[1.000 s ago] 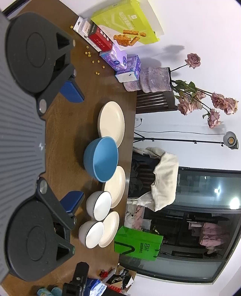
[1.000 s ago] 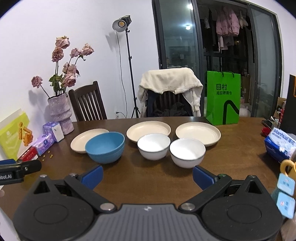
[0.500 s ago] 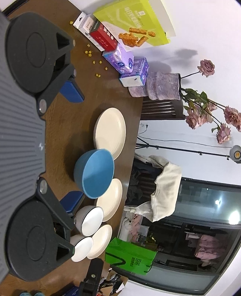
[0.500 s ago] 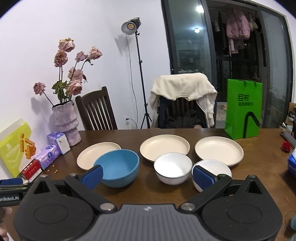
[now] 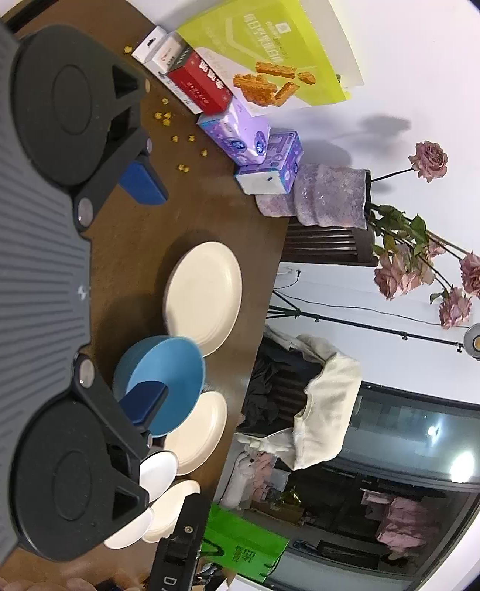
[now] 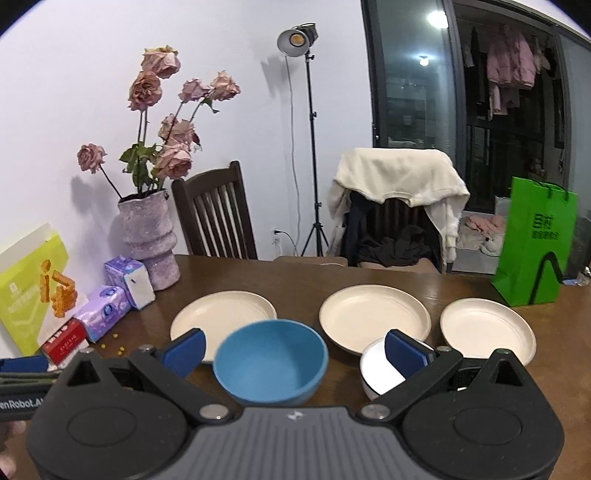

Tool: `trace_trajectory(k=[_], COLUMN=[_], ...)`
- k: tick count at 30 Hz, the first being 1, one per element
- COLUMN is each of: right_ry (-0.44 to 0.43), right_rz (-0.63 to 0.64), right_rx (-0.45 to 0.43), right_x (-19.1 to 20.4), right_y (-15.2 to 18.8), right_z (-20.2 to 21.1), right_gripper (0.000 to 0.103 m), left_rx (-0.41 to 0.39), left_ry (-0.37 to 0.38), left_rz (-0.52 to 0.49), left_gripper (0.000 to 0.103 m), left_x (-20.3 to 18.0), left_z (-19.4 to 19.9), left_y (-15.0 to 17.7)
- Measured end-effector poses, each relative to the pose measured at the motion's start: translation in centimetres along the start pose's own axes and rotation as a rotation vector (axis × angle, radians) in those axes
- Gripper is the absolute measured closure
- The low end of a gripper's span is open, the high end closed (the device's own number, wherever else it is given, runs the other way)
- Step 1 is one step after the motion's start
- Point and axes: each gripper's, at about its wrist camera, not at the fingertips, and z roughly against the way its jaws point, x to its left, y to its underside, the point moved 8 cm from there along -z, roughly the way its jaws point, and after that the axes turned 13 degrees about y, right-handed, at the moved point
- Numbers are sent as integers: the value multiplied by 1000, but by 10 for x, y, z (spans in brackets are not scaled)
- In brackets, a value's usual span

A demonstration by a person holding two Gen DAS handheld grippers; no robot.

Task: Organize plates and bowls
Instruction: 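Move the left tool toward a cream plate while the right tool approaches another cream plate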

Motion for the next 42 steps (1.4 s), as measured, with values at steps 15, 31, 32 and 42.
trace_trajectory(k=[15, 31, 32, 42], right_ry=[28, -1, -4, -15], right_rz=[77, 42, 34, 54], right_rx=[29, 69, 74, 148], right_x=[59, 80, 81, 107], right_y=[-31, -66, -67, -62], right_z=[-64, -131, -136, -189], right_gripper=[0, 0, 0, 0], left_rx=[-16, 26, 23, 72], left_ry=[-48, -116, -121, -137], left_rz=[91, 146, 149, 134], left_gripper=[0, 0, 0, 0], left_x=[41, 92, 95, 120], left_z=[-42, -101, -104, -156], left_y=[-44, -70, -72, -86])
